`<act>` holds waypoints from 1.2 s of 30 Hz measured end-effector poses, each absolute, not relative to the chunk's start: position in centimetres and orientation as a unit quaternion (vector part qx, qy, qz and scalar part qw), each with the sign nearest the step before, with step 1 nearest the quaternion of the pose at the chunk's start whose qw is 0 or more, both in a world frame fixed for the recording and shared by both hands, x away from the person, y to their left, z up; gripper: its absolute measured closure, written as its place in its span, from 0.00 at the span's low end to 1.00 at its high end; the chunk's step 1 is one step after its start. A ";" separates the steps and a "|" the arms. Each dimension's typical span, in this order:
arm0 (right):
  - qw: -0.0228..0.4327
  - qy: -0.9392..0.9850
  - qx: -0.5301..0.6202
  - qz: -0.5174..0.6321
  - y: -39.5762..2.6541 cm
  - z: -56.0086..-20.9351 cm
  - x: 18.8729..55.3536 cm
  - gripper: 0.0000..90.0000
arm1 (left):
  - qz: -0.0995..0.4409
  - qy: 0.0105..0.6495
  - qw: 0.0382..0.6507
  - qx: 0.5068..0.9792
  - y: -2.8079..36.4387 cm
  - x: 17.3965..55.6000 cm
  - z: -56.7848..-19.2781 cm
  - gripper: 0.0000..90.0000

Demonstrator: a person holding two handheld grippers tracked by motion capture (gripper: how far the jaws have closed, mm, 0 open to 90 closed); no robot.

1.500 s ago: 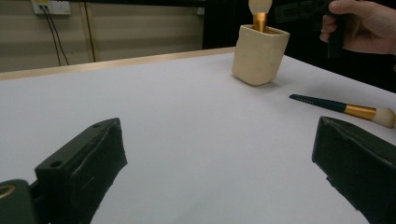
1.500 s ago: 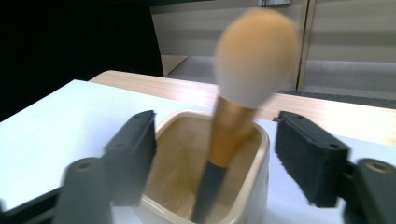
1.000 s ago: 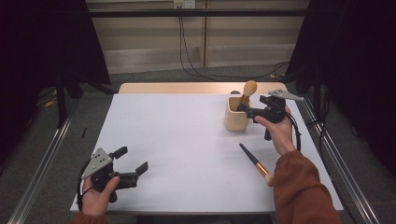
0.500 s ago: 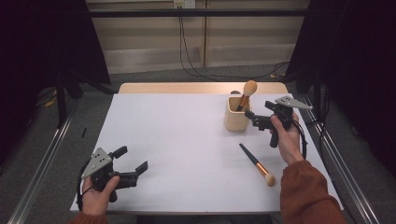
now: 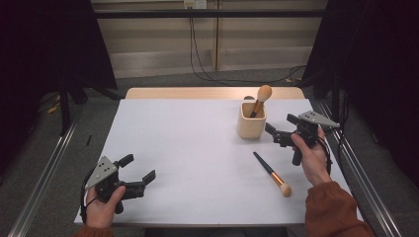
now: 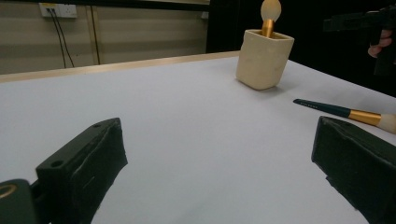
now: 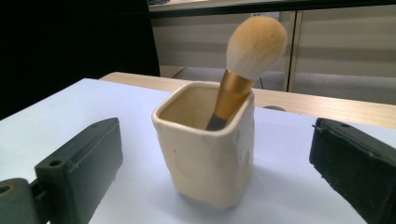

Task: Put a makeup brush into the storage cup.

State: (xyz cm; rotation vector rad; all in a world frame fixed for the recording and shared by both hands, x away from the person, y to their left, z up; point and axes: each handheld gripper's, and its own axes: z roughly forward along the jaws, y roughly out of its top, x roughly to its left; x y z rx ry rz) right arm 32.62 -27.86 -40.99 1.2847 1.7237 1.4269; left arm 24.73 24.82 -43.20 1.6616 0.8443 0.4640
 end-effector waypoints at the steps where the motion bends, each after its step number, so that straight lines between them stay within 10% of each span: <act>1: 0.277 0.643 0.477 0.531 -28.0 -41.0 32.4 0.03 | 0.198 0.360 0.574 0.709 24.8 24.7 -43.2 0.03; 36: 0.290 0.633 0.482 0.533 -29.9 -42.8 22.8 0.04 | 0.201 0.362 0.575 0.705 25.0 24.1 -43.1 0.03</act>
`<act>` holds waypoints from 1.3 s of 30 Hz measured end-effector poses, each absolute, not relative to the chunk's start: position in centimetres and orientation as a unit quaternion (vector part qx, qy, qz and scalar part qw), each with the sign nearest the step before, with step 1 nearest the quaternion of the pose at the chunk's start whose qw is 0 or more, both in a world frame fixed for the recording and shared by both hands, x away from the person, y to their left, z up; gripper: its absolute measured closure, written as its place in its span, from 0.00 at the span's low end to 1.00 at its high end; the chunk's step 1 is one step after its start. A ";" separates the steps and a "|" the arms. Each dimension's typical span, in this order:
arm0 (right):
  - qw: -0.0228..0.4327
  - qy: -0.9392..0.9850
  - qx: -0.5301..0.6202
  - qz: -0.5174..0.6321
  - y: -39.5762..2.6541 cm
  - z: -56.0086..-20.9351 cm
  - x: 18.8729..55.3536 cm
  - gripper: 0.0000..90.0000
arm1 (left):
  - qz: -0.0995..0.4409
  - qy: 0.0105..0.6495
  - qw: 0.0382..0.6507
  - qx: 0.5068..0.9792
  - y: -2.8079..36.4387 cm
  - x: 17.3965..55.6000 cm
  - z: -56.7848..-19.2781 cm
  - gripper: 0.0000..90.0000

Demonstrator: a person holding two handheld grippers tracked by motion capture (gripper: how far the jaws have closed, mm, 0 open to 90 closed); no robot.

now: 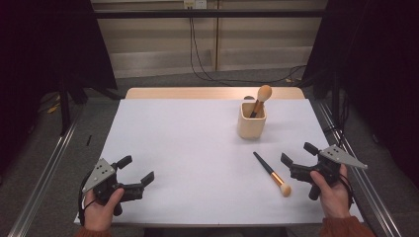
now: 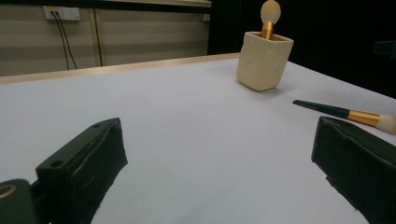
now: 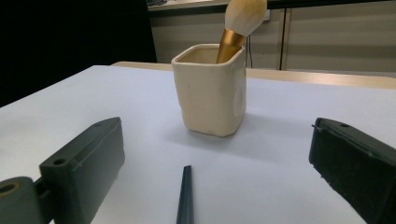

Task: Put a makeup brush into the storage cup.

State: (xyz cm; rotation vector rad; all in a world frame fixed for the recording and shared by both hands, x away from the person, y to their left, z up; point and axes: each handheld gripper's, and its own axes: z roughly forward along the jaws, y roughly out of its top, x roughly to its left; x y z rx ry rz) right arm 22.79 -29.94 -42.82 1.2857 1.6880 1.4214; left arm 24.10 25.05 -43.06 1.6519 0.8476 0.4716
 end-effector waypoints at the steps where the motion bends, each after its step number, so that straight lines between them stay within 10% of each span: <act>1: 0.288 0.632 0.483 0.533 -29.9 -42.9 22.6 0.04 | 0.202 0.363 0.575 0.705 25.0 24.1 -43.1 0.03; 39: 0.277 0.634 0.482 0.538 -29.8 -43.4 22.6 0.01 | 0.201 0.363 0.571 0.708 25.2 23.7 -43.1 0.03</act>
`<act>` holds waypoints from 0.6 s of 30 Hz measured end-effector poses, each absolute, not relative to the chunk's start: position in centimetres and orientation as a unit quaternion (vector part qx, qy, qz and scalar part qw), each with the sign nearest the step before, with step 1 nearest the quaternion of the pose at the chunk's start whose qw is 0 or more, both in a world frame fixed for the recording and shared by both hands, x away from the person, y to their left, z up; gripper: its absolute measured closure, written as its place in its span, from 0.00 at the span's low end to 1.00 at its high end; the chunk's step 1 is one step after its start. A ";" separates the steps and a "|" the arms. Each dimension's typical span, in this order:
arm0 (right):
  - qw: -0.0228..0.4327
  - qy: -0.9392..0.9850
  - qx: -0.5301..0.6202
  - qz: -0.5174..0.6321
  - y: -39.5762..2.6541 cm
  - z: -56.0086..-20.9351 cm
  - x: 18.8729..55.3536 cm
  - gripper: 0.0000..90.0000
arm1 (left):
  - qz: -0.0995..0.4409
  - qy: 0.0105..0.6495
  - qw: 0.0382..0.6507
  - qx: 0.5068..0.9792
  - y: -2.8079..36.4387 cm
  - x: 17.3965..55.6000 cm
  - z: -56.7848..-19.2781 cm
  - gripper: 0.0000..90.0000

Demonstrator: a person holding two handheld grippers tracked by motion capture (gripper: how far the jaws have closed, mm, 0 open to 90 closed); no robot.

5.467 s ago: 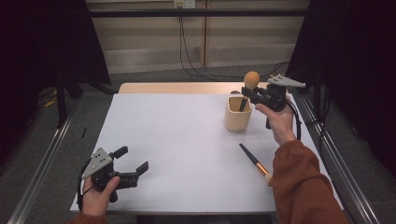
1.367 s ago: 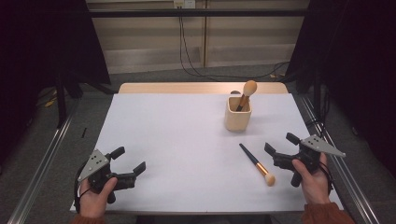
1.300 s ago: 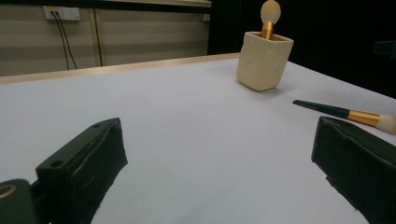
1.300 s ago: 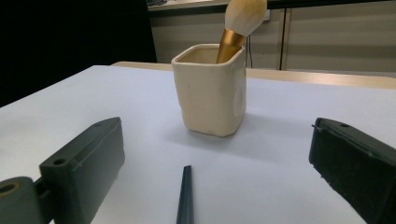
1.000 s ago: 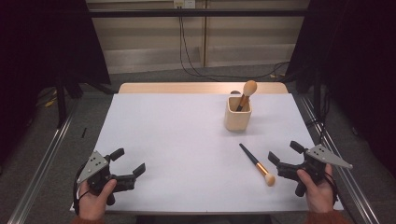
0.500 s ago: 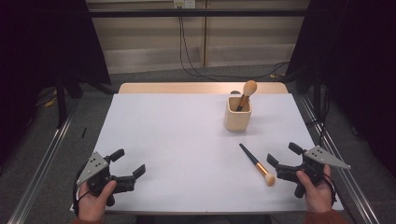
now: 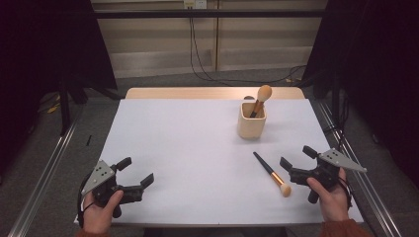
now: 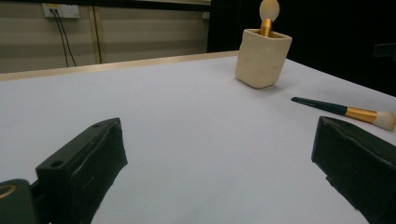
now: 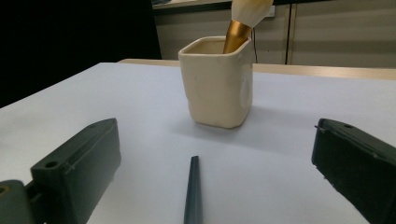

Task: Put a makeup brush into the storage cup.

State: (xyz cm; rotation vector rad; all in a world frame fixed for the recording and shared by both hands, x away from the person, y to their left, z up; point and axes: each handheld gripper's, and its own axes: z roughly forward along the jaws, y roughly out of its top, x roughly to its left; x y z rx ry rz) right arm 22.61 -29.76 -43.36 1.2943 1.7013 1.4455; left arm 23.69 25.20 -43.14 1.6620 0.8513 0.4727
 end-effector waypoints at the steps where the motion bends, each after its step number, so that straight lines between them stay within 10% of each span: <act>1: 0.275 0.634 0.483 0.538 -29.7 -43.3 22.8 0.01 | 0.202 0.363 0.572 0.707 25.2 23.7 -43.1 0.03; 18: 0.236 0.688 0.455 0.514 -28.3 -42.7 26.4 0.02 | 0.205 0.363 0.569 0.709 25.2 23.5 -43.1 0.03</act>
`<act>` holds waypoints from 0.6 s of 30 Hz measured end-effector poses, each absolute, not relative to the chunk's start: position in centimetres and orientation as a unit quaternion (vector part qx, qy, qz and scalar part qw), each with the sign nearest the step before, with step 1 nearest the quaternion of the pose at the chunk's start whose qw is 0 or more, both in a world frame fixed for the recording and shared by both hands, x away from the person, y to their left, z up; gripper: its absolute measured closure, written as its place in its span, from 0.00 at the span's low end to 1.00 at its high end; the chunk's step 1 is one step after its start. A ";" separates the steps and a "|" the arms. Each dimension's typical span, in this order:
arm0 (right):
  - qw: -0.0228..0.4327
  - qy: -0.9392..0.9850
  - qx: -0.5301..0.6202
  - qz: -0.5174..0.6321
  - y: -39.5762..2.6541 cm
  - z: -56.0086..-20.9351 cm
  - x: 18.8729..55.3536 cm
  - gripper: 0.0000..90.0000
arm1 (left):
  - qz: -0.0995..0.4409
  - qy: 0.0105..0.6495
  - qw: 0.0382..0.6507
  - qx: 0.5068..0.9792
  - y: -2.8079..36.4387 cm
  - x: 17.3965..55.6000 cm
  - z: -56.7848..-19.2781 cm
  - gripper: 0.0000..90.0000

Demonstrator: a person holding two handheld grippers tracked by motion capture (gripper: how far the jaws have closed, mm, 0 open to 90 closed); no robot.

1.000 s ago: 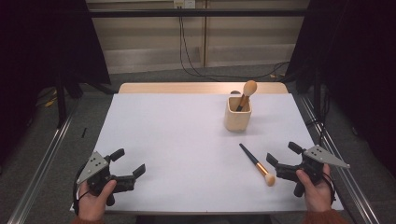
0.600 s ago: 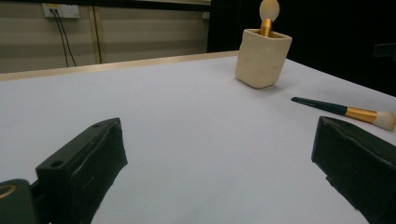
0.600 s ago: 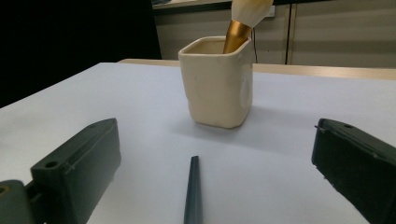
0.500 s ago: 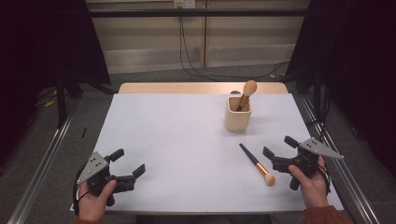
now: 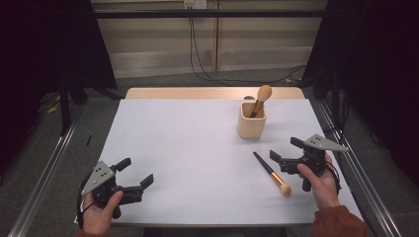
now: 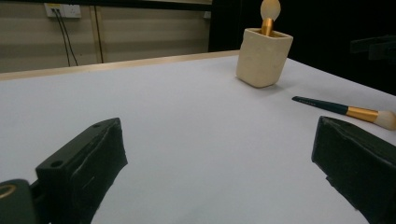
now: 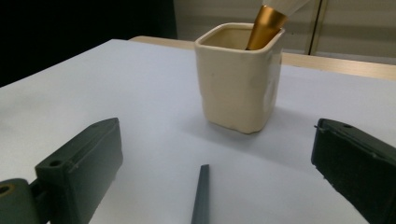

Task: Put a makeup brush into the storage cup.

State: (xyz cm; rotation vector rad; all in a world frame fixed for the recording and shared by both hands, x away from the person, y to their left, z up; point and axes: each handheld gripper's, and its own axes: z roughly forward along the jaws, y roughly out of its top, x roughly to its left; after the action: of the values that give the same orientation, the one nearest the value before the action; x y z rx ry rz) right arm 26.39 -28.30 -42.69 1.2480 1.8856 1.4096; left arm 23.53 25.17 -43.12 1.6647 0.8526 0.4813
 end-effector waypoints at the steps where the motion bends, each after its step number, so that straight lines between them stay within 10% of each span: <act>1: 0.231 0.693 0.453 0.511 -28.3 -42.6 26.4 0.03 | 0.205 0.363 0.570 0.708 25.2 23.5 -43.1 0.03; 18: 0.163 0.767 0.458 0.418 -28.6 -42.1 27.4 0.05 | 0.205 0.369 0.566 0.708 25.2 23.6 -43.2 0.03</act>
State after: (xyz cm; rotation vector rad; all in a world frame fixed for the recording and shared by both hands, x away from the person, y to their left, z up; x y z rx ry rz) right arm 27.37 -28.61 -42.12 1.3074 2.1885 1.1931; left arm 23.62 25.21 -43.19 1.6644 0.8666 0.4815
